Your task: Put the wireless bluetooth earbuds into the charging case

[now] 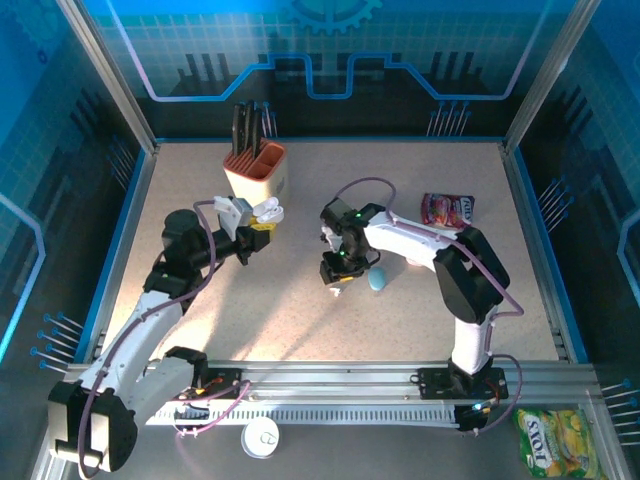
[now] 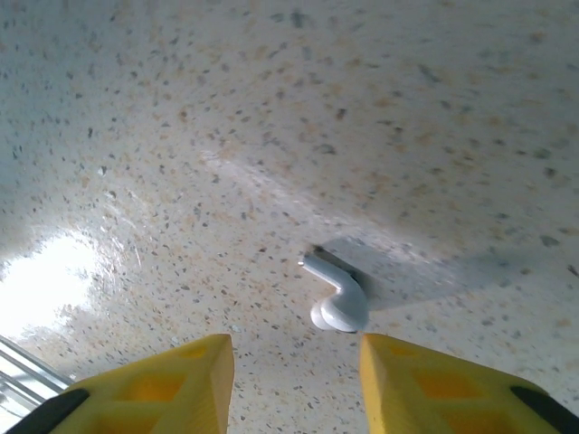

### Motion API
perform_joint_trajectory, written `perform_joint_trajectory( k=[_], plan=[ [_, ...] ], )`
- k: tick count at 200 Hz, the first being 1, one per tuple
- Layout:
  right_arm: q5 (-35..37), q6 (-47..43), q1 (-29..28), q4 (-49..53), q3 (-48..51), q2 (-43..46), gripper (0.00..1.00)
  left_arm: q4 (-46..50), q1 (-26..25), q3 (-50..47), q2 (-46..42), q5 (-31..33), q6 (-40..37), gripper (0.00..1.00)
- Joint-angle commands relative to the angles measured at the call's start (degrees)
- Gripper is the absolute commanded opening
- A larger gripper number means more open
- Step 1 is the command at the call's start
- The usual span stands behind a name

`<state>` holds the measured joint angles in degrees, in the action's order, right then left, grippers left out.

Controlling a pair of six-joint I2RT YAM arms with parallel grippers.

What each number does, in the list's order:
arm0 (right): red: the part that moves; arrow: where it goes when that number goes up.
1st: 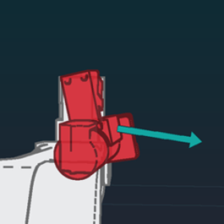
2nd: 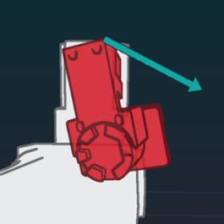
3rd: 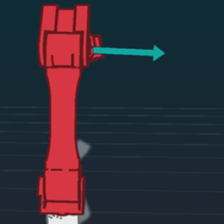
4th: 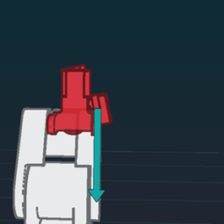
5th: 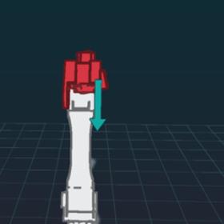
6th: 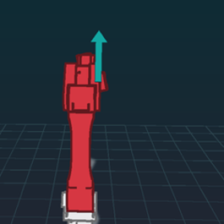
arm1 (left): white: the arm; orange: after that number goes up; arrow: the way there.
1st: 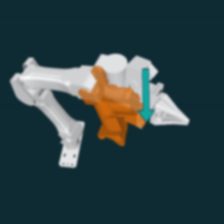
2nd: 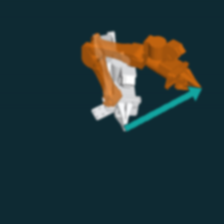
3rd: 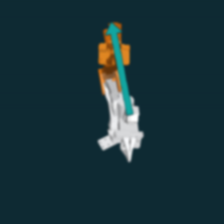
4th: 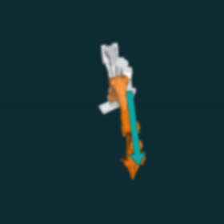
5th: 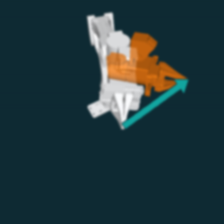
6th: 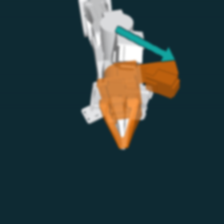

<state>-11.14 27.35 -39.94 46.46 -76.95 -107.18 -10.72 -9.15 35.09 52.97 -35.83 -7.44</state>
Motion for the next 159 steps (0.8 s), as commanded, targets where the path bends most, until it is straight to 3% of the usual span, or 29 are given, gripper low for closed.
perform_joint_trajectory(
  k=[1,34,101,159],
  plan=[
    [-2.8,5.7,3.1,-1.2,3.1,0.7,0.42,-1.3,0.4,1.0,0.3,-1.9,-0.3,0.16],
    [-8.6,6.6,5.4,-2.7,5.3,-1.0,0.41,-1.3,0.4,0.9,0.4,-2.1,-0.3,0.16],
    [-13.1,4.9,4.9,-3.6,3.3,-6.6,0.39,-0.5,0.4,0.7,-0.4,-1.9,-0.5,0.16],
    [-12.0,3.4,4.7,-2.0,1.5,-8.0,0.25,0.2,0.4,0.6,-0.7,-1.6,-1.0,0.16]
  ],
)
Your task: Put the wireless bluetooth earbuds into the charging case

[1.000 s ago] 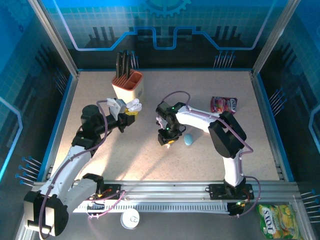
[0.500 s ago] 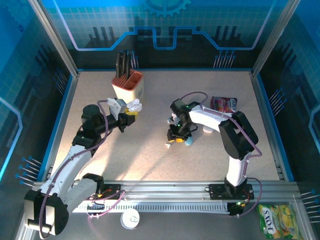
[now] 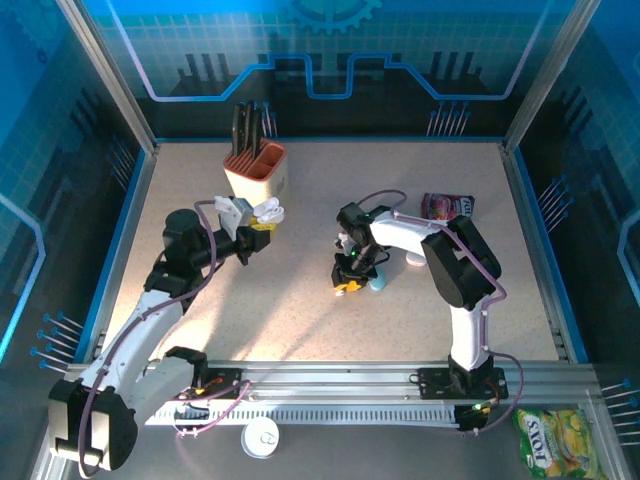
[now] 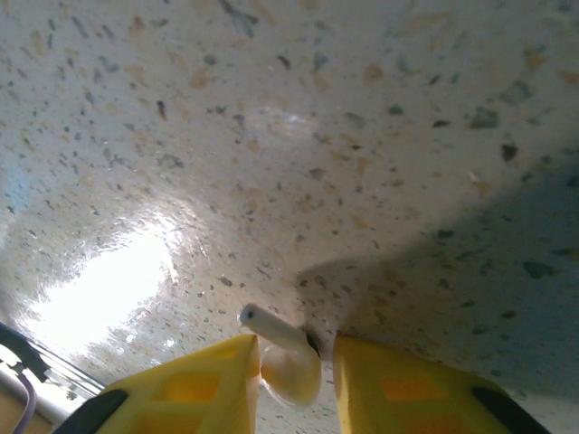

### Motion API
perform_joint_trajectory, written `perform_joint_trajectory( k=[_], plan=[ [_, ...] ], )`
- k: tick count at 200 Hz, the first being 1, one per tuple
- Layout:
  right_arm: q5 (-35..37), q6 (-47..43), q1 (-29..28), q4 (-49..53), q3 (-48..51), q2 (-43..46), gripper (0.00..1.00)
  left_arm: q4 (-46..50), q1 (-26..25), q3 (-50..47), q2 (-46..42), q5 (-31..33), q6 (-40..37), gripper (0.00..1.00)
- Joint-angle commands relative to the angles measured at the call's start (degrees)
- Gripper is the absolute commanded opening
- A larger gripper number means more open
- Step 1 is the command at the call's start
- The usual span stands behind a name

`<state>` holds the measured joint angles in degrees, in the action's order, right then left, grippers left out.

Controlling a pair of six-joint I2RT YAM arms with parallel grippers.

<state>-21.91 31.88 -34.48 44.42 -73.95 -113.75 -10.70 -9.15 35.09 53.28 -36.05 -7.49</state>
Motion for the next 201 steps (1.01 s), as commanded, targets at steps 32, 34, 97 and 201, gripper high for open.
perform_joint_trajectory(
  k=[32,34,97,201],
  plan=[
    [0.9,-4.2,-0.9,2.7,-3.8,-1.1,0.24,0.3,0.4,0.3,-1.2,-1.4,-1.1,0.16],
    [1.1,-4.5,-0.9,2.8,-4.0,-1.0,0.25,0.3,0.4,0.3,-1.2,-1.4,-1.1,0.16],
    [3.8,-16.1,-0.7,10.6,-14.0,-7.0,0.26,0.4,0.4,-0.1,-1.7,-1.0,-1.3,0.17],
    [8.5,-18.3,-1.9,15.0,-19.5,-7.1,0.43,1.9,0.4,0.4,-2.1,-0.7,-2.0,0.17]
  ],
)
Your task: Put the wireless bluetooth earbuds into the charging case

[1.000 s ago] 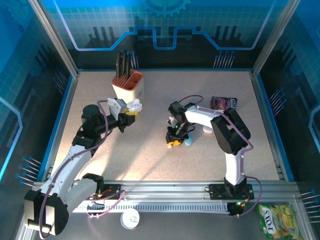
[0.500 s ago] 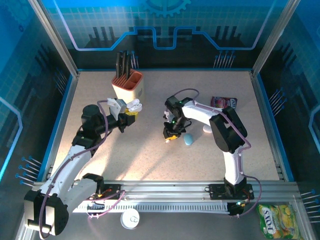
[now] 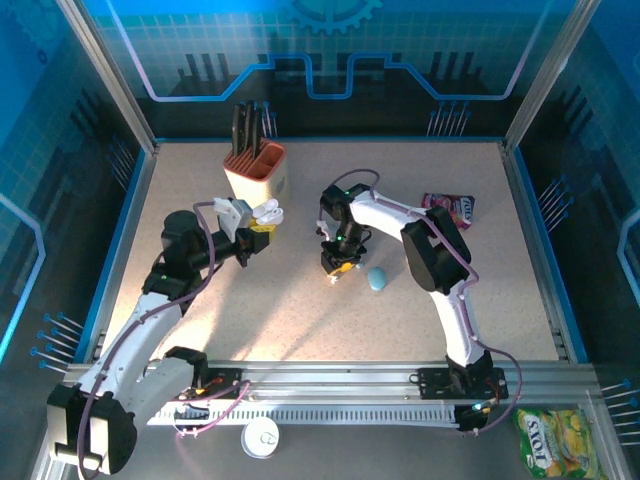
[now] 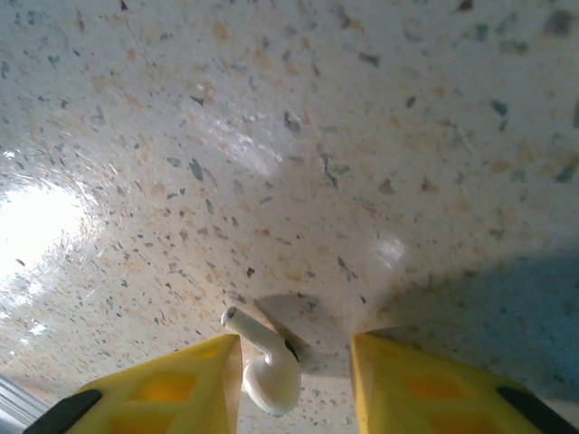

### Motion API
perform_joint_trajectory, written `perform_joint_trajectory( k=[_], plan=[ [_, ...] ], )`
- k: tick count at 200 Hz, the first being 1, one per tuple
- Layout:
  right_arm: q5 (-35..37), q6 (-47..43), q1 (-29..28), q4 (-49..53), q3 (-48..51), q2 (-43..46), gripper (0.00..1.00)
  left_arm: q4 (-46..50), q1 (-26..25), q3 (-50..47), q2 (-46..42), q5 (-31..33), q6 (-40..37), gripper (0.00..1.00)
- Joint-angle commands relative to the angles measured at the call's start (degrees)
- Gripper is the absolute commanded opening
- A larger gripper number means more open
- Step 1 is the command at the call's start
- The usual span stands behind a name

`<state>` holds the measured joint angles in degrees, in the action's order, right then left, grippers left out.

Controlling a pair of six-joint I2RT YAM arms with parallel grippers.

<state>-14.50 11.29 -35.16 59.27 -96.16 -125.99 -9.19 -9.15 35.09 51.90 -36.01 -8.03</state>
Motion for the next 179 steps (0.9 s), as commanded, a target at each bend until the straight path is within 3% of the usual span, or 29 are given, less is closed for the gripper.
perform_joint_trajectory(
  k=[1,50,179],
  plan=[
    [1.2,2.3,-1.3,0.1,2.9,5.3,0.43,0.4,0.4,0.5,-0.7,-0.8,-1.4,0.16],
    [11.2,6.2,-5.4,-1.1,5.3,6.4,0.59,-1.5,0.4,0.8,0.6,-1.6,-0.5,0.16],
    [26.5,5.9,-9.0,4.5,0.3,2.9,0.55,-1.4,0.4,0.7,0.4,-1.5,-0.7,0.16]
  ],
)
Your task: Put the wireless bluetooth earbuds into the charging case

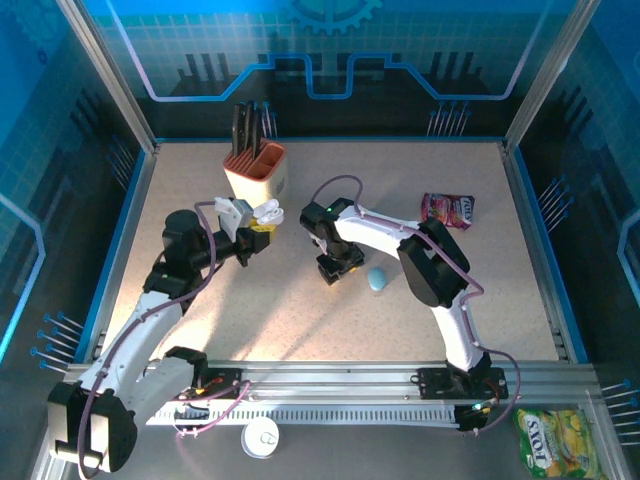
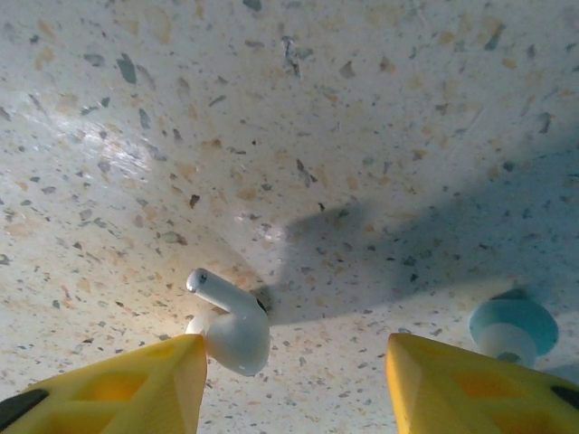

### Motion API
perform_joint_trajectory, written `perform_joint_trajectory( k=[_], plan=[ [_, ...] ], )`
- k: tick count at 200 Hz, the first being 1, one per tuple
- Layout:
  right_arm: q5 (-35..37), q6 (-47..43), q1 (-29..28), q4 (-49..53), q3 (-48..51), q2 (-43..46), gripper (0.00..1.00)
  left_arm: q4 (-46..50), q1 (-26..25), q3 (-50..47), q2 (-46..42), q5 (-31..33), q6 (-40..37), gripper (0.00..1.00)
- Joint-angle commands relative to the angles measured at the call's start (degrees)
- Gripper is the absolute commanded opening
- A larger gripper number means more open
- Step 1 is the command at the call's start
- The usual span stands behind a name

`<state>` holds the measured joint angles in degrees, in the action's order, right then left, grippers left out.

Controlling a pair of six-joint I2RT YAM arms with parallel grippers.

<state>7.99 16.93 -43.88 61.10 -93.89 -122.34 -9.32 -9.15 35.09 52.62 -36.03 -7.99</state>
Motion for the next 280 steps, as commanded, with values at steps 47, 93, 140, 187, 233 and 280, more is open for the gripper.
perform_joint_trajectory(
  k=[47,93,140,187,233,280],
  plan=[
    [6.4,-1.7,0.7,4.4,-4.0,-1.3,0.55,-1.2,0.4,0.7,-0.2,-1.5,-0.8,0.16],
    [-4.2,-2.1,2.6,-0.4,-3.2,0.8,0.48,-1.0,0.4,0.3,-0.8,-1.3,-0.9,0.16],
    [-11.4,-1.1,2.8,-1.7,-6.5,-2.6,0.28,-1.4,0.4,-0.2,-1.2,-1.1,-0.5,0.16],
    [-12.3,-0.9,3.1,-2.5,-7.8,-6.5,0.29,-0.4,0.4,-0.2,-1.9,-1.1,-0.9,0.16],
    [-14.1,-0.6,2.4,-2.9,-5.6,-5.9,0.29,-0.1,0.4,-0.3,-1.9,-1.0,-1.2,0.16],
    [-14.9,-0.1,0.6,-2.8,-0.7,-1.8,0.29,-0.3,0.4,-0.3,-1.9,-1.0,-1.1,0.16]
  ],
)
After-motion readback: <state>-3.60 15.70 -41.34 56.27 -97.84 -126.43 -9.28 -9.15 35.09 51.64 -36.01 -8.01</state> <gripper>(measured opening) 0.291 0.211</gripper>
